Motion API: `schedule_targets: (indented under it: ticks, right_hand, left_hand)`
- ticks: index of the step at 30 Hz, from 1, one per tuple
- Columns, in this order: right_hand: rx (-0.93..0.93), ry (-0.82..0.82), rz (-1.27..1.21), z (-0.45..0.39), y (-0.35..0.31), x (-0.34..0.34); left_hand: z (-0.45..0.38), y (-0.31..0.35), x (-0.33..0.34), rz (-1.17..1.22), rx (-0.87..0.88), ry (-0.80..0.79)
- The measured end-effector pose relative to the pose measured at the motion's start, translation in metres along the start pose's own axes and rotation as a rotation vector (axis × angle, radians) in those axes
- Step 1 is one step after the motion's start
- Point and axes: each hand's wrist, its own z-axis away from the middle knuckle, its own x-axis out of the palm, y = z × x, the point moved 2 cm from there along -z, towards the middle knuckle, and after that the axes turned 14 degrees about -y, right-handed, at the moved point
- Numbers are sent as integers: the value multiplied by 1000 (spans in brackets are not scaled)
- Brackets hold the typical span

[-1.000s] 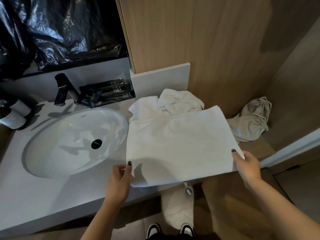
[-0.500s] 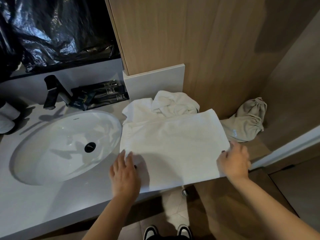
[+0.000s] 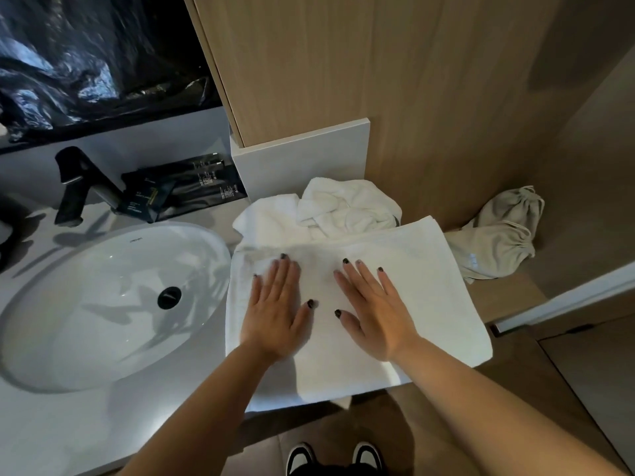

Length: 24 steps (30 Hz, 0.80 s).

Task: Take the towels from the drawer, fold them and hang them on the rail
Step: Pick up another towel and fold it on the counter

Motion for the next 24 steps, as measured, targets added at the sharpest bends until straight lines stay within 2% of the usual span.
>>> schedule_targets:
  ticks: [3, 5, 7, 8, 10, 12, 15, 19, 24]
  right_hand:
    - [15, -10, -12, -2, -3, -1]
    - [36, -35, -20, -4, -3, -1]
    - [56, -59, -11, -5, -3, -1]
    - [64, -68, 8, -6, -3, 0]
    - [72, -74, 90, -6, -4, 1]
    - [59, -84, 152, -7, -1, 2]
    - [35, -104, 120, -10, 12, 0]
    - [227, -123, 83, 1, 40, -2]
    - [334, -162, -37, 21, 62, -9]
  left_hand:
    - [-9, -15, -11, 58, -186, -34]
    - [-15, -19, -19, 37, -202, -78]
    - [-16, -16, -23, 18, -185, -55]
    - [-15, -10, -23, -2, -126, -24]
    - [-9, 6, -15, -74, 102, 2]
    - [-6, 14, -5, -123, 232, -31]
    - [-13, 8, -3, -148, 165, -52]
    - [-15, -5, -2, -118, -6, -56]
    - [2, -11, -3, -96, -59, -89]
